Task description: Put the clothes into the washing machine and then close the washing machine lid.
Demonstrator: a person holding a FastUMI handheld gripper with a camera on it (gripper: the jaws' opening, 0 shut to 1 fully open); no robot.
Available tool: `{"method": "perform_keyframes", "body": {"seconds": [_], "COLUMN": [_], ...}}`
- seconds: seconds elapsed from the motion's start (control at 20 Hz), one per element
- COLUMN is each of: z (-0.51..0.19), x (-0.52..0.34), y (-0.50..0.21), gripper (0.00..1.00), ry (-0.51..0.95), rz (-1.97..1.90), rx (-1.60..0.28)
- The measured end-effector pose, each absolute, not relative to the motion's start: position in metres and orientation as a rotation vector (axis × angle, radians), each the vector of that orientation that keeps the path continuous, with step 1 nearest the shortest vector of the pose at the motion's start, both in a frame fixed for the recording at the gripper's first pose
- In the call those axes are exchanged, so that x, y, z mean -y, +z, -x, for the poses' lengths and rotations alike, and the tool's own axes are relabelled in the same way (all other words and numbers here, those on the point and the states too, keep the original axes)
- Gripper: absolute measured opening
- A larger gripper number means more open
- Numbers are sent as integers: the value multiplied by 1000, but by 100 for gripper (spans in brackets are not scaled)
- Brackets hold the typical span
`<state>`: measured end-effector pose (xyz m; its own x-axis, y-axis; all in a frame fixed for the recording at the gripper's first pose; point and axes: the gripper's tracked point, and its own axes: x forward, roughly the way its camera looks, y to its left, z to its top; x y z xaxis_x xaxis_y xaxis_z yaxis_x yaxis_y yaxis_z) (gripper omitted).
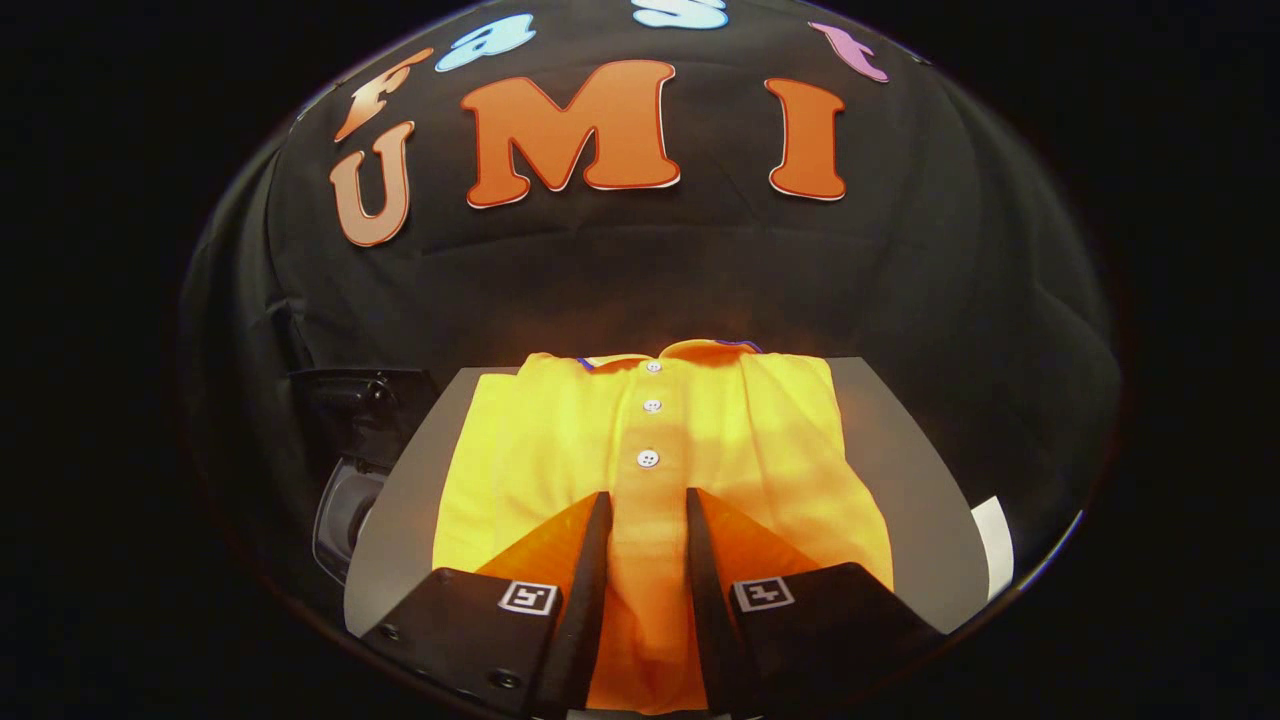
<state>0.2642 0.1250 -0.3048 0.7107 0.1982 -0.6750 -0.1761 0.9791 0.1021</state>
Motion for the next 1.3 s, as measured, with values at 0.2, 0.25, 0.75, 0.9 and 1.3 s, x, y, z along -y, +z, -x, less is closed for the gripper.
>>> {"method": "perform_keyframes", "body": {"seconds": [0.2, 0.25, 0.75, 0.9, 1.3], "z": [-263, -265, -228, -218, -186], "x": [-125, -125, -117, -114, -124], "y": [-305, -306, -294, -290, -230], "gripper": [28, 27, 12, 12, 12], "ry": [198, 200, 231, 228, 213], "rz": [-93, -119, -219, -223, -159], "rx": [-743, -748, -600, -534, -324]}}
